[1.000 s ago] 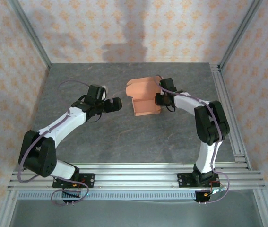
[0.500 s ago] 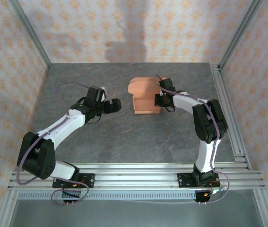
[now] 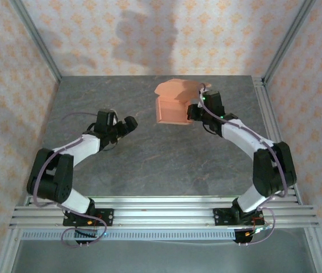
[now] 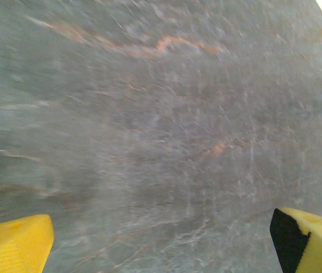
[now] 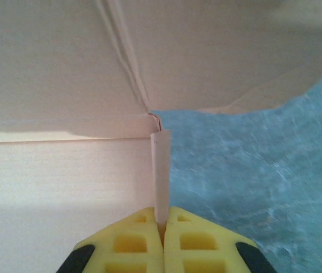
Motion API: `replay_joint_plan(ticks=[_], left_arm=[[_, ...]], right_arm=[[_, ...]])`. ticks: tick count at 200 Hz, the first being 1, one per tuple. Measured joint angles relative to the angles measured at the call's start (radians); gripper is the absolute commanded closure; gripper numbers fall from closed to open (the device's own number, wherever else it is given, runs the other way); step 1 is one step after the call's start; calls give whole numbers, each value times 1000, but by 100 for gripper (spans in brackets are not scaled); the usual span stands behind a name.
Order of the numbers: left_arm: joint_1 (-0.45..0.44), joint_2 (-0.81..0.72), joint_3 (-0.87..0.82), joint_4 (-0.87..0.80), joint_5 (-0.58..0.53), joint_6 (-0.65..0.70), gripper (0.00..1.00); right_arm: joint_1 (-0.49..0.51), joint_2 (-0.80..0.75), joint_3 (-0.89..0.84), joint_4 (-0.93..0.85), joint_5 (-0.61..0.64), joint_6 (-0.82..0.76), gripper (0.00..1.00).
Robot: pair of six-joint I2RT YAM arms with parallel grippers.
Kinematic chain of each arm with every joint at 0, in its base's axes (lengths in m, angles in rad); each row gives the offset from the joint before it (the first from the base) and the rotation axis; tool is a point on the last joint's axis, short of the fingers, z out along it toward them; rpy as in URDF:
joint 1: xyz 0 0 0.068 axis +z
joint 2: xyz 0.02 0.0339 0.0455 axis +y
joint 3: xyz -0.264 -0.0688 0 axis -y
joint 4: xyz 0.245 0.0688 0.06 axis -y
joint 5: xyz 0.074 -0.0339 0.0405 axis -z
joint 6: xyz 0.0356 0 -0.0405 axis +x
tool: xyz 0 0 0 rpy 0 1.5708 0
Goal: Fold the paper box
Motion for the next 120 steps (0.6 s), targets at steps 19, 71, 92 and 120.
replay_joint_plan(ticks=[19,71,92,120], left_arm=[[-46,69,55,40,70,-6,6],[-152,185,244,153,224,-16,30],[-180,214,299,177,266,-26,41],[-203,219,321,186,298,-31,46]], right_arm=[[0,-36,-36,86,-37,31,92],[18,-57,-101,265,-127,103,92],[41,-57,-102,313,-156,118,92],[68,-57,-102,351,-168,128,92]])
